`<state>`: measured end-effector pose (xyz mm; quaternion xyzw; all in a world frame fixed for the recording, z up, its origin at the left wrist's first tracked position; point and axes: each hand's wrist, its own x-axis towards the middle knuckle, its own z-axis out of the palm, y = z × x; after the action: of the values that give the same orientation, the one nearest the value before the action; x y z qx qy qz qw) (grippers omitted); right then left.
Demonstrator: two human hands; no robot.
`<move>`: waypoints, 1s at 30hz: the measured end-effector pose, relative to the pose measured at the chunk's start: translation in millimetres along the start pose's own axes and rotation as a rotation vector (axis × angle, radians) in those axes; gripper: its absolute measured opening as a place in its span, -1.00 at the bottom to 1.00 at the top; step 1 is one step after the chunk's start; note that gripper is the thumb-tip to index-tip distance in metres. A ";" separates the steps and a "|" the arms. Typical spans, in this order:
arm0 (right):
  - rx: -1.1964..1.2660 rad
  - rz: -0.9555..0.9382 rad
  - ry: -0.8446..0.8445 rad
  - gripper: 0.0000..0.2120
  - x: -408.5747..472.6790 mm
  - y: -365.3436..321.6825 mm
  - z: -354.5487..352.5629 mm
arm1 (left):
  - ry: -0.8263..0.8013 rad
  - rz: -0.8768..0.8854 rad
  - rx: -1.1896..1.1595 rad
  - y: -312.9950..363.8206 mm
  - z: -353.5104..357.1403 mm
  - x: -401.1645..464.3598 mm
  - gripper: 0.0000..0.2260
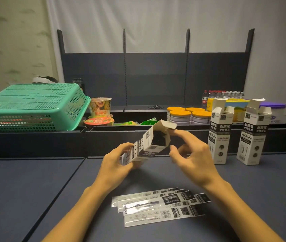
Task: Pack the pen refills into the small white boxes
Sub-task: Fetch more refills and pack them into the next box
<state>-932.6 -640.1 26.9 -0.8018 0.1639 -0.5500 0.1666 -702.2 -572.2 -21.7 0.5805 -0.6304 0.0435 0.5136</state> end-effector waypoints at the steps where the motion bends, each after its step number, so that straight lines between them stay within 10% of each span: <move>1: 0.014 0.021 -0.003 -0.60 -0.1 0.0 0.2 | -0.010 0.005 -0.009 2.9 0.4 -0.2 -0.54; 16: 0.278 0.264 -0.261 -0.59 38.6 12.7 2.2 | -0.198 -0.070 -0.123 34.8 15.5 10.9 -0.48; 30: 0.193 0.127 -0.422 -0.64 65.0 9.6 9.2 | 0.108 -0.049 -0.329 56.9 -1.6 44.4 -0.60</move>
<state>-902.6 -676.8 73.2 -0.8674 0.1222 -0.3718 0.3075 -736.5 -583.3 40.8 0.5007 -0.5860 -0.0415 0.6358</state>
